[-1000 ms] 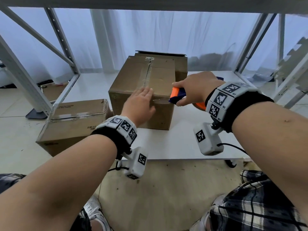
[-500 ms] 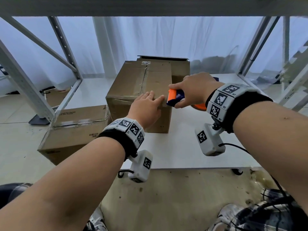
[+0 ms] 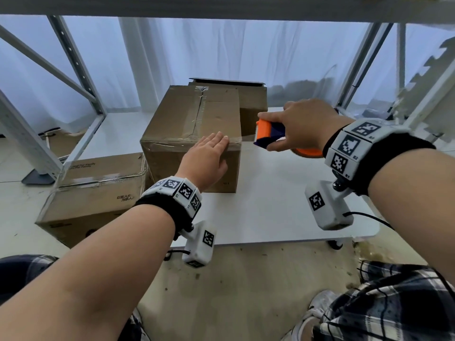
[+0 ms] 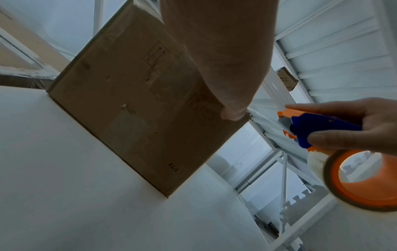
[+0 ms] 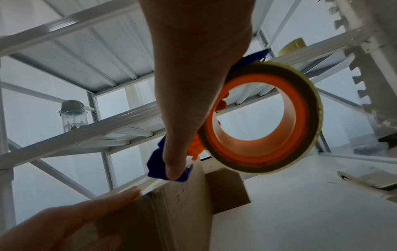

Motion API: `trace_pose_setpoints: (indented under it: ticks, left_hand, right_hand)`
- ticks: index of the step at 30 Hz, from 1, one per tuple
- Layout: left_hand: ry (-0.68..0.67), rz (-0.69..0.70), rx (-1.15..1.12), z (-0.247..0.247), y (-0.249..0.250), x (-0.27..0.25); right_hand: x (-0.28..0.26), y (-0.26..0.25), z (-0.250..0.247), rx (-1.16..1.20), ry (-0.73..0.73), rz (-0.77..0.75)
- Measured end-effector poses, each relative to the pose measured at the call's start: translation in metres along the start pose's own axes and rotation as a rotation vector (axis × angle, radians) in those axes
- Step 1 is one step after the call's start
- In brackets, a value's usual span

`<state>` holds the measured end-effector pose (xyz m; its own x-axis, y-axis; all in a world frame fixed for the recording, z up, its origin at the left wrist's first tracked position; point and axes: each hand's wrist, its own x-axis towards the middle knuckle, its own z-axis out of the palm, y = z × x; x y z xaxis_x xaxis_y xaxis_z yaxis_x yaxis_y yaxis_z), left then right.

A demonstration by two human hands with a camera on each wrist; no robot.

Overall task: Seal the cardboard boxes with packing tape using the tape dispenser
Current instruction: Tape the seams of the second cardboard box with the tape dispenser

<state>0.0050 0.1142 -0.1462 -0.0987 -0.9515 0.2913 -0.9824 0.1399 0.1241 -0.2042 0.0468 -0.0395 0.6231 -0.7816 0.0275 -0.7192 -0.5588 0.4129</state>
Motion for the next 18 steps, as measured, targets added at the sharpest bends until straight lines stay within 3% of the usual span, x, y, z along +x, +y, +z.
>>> trace_pose_setpoints:
  ticks: [11,18]
  left_hand:
    - [-0.122,-0.018,0.251,-0.006,0.02,0.006]
    - [-0.091,0.06,0.16,0.0,0.02,0.009]
  right_hand:
    - [0.002,-0.005,0.012,-0.013,-0.008,0.021]
    - [0.002,-0.005,0.021,0.007,-0.002,0.036]
